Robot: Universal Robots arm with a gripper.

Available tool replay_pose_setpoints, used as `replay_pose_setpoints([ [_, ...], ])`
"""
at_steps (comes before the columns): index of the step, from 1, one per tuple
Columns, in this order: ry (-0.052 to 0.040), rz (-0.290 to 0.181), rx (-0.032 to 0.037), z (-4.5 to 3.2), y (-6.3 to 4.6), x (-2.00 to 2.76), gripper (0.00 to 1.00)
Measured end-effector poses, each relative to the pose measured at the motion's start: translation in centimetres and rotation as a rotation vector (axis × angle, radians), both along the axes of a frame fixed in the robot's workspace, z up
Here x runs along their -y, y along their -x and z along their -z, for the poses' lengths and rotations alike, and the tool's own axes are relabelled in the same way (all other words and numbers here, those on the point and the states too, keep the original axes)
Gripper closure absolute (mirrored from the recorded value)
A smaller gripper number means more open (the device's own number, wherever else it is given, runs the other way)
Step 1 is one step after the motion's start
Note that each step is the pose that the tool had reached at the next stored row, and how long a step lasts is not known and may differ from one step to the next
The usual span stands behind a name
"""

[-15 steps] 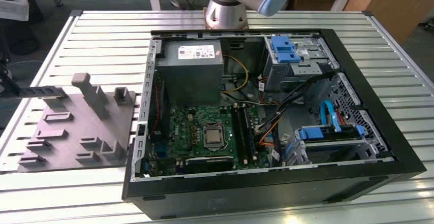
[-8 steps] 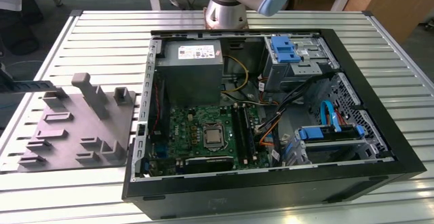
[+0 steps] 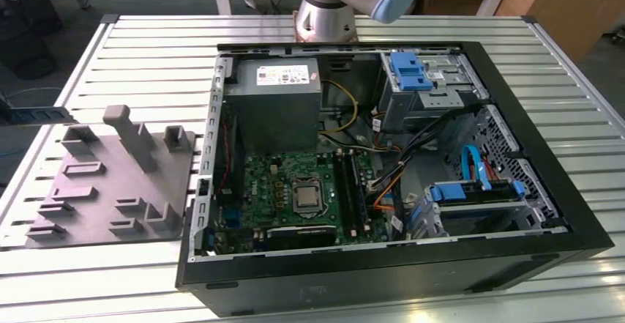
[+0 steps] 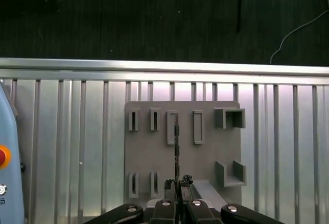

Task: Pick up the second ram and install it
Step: 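Pick up the second ram and move it above second insertion slot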

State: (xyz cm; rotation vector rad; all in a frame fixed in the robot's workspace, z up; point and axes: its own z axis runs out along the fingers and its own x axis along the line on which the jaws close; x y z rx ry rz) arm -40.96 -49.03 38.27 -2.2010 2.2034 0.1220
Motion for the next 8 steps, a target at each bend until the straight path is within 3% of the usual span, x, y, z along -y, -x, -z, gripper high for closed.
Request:
replay_pose_setpoints([
  [4,-0.0012,0.000,0.0002,-0.54,0.00,0.00,0.86],
  [8,-0.0014,0.000,0.0001,-0.58,0.00,0.00,0.86],
])
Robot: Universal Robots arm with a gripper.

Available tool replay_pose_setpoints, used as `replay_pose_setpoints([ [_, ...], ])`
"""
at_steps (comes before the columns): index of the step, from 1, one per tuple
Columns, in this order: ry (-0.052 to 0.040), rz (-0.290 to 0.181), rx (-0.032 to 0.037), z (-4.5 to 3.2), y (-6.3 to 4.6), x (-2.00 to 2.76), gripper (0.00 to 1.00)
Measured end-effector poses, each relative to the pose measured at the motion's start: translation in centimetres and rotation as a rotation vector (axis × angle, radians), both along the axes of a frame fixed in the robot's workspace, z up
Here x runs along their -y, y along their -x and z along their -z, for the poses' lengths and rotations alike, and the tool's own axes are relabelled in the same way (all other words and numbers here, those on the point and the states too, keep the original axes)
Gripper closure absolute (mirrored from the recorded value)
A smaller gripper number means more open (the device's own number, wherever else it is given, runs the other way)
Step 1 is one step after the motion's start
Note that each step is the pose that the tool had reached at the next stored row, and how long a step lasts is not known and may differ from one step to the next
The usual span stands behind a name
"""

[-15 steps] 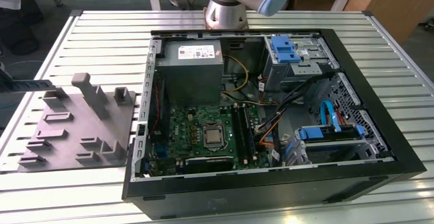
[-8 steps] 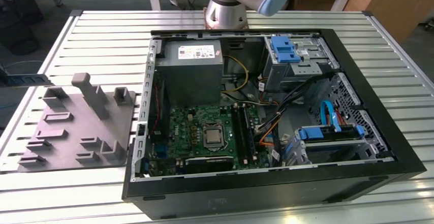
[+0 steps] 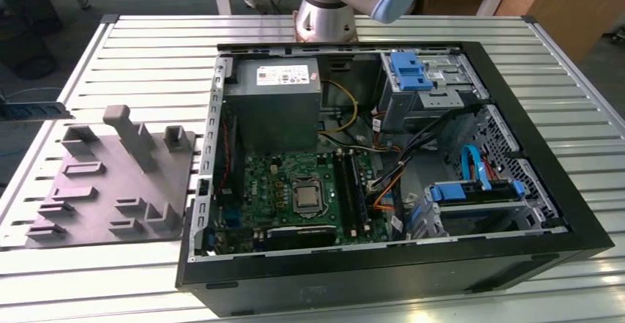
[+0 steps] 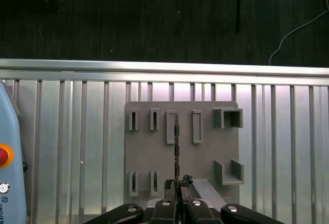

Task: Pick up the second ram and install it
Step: 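Pick up the second ram and move it above second insertion slot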

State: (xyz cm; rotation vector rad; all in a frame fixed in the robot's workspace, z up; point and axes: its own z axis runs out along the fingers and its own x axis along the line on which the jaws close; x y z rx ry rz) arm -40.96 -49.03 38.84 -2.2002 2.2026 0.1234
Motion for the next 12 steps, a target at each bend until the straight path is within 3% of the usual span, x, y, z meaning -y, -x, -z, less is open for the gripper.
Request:
replay_pose_setpoints([
  [6,0.0003,0.000,-0.0003,-0.01,-0.3,0.00,0.86],
  [12,0.0004,0.000,-0.0005,0.04,-2.8,-0.07,0.86],
])
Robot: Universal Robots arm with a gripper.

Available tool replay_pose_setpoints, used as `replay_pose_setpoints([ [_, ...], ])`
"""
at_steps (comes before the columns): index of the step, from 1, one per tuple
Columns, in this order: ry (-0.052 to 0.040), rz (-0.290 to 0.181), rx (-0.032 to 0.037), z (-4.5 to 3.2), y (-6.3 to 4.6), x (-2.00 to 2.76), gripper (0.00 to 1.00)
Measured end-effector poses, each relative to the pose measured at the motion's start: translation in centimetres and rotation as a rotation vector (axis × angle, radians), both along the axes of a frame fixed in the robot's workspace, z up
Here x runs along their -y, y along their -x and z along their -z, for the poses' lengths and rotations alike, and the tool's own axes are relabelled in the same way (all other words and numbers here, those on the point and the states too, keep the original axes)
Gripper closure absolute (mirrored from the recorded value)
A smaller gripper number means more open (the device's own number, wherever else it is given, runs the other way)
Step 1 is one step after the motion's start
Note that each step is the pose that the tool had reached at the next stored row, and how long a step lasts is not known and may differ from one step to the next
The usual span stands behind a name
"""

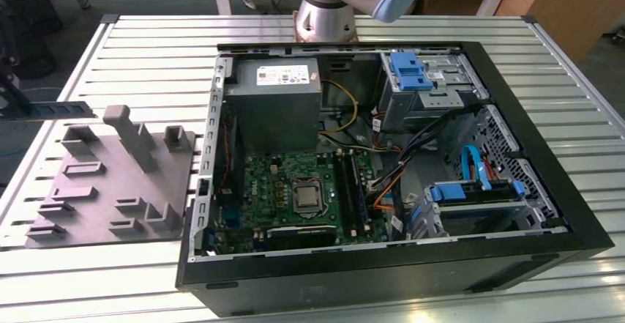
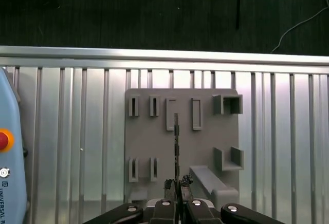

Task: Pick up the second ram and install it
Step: 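Pick up the second ram and move it above second insertion slot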

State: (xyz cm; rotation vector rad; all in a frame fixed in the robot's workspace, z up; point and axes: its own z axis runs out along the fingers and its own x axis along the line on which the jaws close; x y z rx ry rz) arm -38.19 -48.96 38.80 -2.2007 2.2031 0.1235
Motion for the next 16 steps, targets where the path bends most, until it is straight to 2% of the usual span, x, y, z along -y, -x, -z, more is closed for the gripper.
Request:
replay_pose_setpoints([
  [16,0.0000,0.000,-0.0008,0.13,-7.3,-0.02,0.86],
])
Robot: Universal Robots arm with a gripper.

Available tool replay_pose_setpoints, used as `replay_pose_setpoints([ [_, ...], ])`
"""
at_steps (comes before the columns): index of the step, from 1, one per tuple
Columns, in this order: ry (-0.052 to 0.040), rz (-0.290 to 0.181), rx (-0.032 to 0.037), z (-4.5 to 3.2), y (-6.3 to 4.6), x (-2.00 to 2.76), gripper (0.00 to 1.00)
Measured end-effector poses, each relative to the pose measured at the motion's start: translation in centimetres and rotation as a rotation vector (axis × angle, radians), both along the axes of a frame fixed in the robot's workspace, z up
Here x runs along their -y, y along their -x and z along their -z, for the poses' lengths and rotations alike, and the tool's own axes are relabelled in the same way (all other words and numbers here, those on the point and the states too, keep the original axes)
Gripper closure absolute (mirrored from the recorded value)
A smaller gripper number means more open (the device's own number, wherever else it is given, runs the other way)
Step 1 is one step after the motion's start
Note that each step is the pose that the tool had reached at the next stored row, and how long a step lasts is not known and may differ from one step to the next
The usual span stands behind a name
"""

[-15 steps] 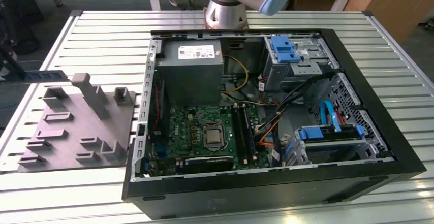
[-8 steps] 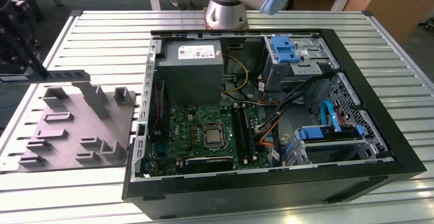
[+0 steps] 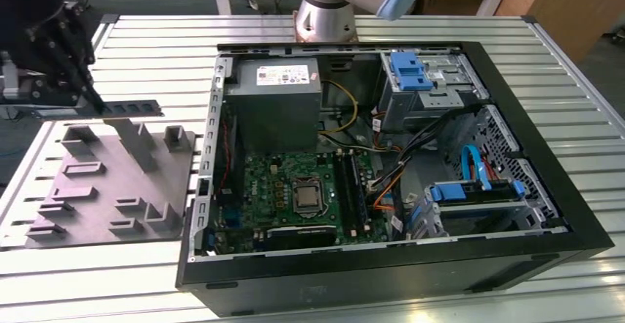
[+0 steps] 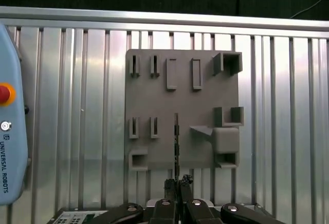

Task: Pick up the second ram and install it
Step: 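Pick up the second ram and move it above second insertion slot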

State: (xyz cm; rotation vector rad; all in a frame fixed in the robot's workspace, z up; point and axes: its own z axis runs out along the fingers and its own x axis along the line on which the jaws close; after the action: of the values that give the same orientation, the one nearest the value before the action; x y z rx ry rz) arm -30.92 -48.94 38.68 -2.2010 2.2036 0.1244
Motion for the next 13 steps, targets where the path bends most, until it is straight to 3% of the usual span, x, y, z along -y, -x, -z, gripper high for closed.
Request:
replay_pose_setpoints([
  [13,0.0000,0.000,-0.0003,0.17,-5.3,-0.10,0.86],
])
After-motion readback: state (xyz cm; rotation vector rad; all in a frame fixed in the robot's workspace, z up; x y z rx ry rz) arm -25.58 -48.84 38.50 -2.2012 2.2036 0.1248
